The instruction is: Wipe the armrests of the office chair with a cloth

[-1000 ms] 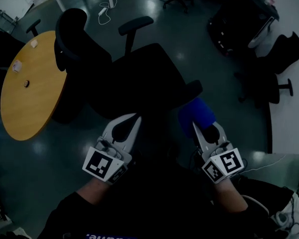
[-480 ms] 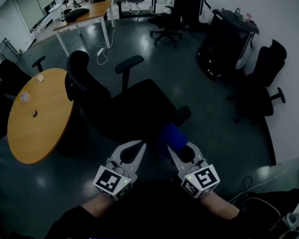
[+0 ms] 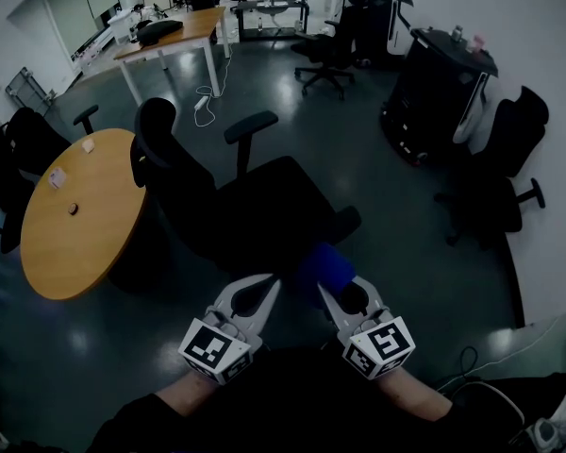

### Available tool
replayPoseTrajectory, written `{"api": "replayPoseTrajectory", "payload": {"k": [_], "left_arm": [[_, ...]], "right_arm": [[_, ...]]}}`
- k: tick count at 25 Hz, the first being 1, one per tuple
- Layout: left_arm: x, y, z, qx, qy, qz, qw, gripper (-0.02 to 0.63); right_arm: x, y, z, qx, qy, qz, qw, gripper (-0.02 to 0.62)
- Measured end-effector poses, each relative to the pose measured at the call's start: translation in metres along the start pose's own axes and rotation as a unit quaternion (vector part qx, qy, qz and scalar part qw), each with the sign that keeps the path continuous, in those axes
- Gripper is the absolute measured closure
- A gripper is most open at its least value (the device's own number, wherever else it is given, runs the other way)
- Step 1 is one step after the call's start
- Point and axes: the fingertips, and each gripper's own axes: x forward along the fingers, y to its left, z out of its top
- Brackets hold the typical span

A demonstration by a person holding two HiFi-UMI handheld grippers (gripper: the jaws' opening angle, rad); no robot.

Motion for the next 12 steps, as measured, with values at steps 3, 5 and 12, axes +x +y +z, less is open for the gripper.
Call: {"api": "replayPoseTrajectory", "payload": {"k": [3, 5, 12], "left_arm": [[0.0009, -0.004, 0.0018, -0.001, 0.003, 0.006, 1.0, 0.592], [0.001, -0.0056, -0.0009, 0.0, 0.006, 0.007, 1.0, 0.592], [0.0015, -0.0107, -0.0028, 0.007, 0.005, 0.005, 0.9999, 0.592]], "right_arm": [[-0.0024, -0.0001, 0.0002, -0.002, 0.0, 0.006, 1.0, 0.494], [-0.0033, -0.0006, -0.0017, -0.001, 0.001, 0.008, 1.0, 0.494], [-0.0064, -0.0002, -0.0024, 0.001, 0.002, 0.017, 1.0, 0.494]]}}
